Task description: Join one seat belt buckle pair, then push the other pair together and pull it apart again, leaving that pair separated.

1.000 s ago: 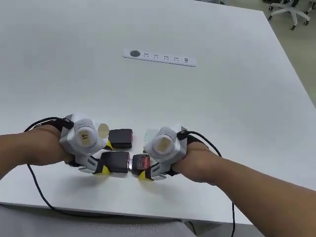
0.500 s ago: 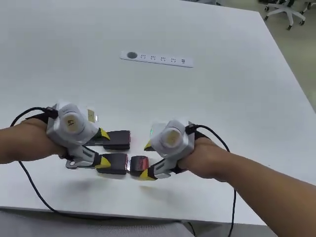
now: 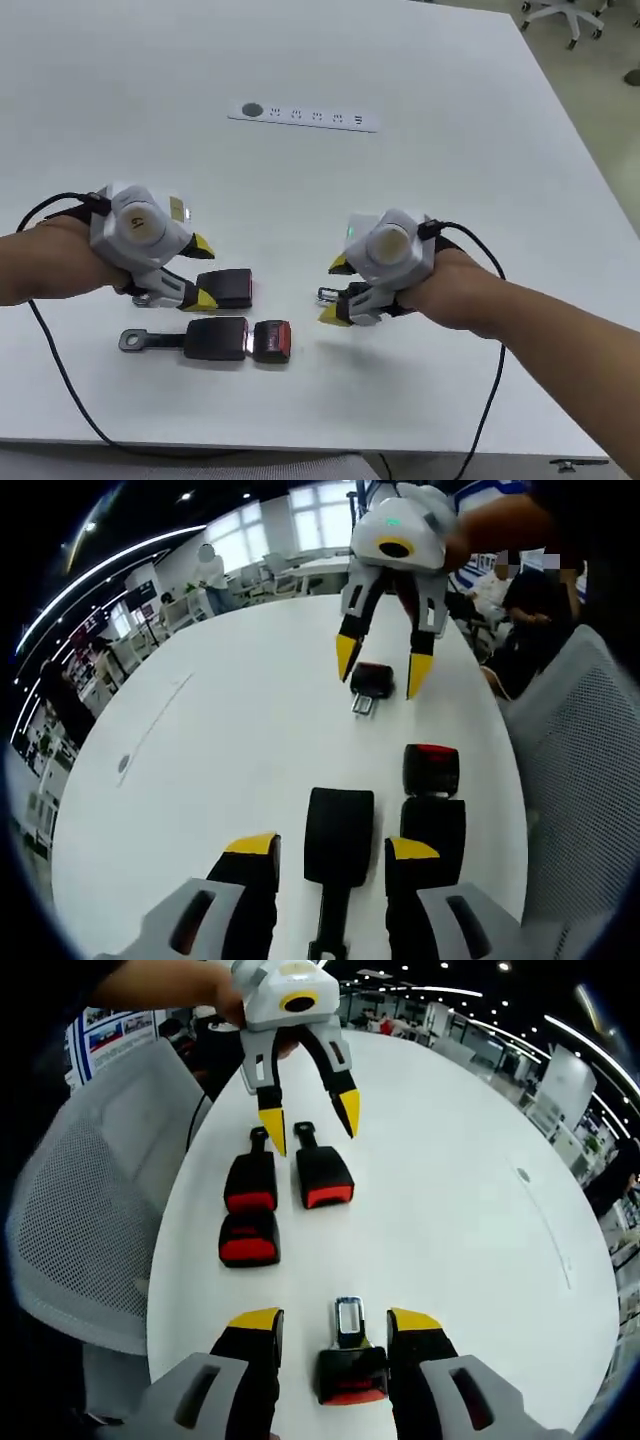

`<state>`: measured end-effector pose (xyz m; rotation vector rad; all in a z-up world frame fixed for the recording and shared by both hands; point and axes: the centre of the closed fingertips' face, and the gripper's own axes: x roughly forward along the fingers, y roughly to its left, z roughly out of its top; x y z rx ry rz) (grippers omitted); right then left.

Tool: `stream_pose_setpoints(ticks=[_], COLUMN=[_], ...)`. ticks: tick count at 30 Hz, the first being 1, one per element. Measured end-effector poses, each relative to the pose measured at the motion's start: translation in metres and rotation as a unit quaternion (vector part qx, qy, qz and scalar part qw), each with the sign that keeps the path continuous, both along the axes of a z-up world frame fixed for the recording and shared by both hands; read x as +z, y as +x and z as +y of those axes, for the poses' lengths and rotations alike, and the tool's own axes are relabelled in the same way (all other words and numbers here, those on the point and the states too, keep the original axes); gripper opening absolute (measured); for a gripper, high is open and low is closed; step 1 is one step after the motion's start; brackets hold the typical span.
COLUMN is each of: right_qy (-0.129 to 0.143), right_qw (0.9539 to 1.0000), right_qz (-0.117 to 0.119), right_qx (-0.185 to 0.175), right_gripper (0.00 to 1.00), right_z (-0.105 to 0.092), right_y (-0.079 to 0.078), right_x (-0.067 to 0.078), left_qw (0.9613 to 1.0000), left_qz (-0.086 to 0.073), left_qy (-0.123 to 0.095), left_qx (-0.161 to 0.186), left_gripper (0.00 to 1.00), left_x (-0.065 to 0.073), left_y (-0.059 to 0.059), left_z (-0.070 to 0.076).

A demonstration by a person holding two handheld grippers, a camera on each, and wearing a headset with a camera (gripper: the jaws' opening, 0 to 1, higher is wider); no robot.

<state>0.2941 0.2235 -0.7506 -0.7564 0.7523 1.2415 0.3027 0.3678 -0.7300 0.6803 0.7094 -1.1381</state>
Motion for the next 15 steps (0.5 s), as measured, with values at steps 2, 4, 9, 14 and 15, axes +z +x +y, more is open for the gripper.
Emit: stream_pose_setpoints(ticks=[2, 4, 9, 14, 15], right_qy=[-0.006, -0.006, 0.006, -0.004, -0.006], right_qw=[1.0000, 0.9999, 0.9998, 0.9998, 0.9999], right_qz=[0.003, -0.008, -0.005, 0.010, 0.011], right_qx=[-0.003, -0.009, -0.016, -0.016, -0.012], right_gripper=[0.39, 0.37, 0.35, 0.35, 0.35], right_z=[-0.011, -0.020, -0.027, -0.037, -0.037], right_y=[0.004, 0.007, 0.010, 0.012, 0.009], right_x=[-0.010, -0.007, -0.008, -0.021, -0.020], left_qw=[1.0000, 1.0000, 0.9995, 0.9991, 0.9990], left_qz=[0.002, 0.003, 0.012, 0.020, 0.023], left_qy=[0.002, 0.003, 0.017, 0.022, 0.024], left_qx=[-0.001, -0.007, -0.023, -0.031, -0.031], left_gripper=[0.42, 0.42, 0.42, 0.43, 0.42], left_x=[-0.001, -0.003, -0.014, -0.027, -0.030], left_y=[0.002, 0.004, 0.003, 0.005, 0.006], left_z=[-0.001, -0.003, -0.002, 0.002, 0.003])
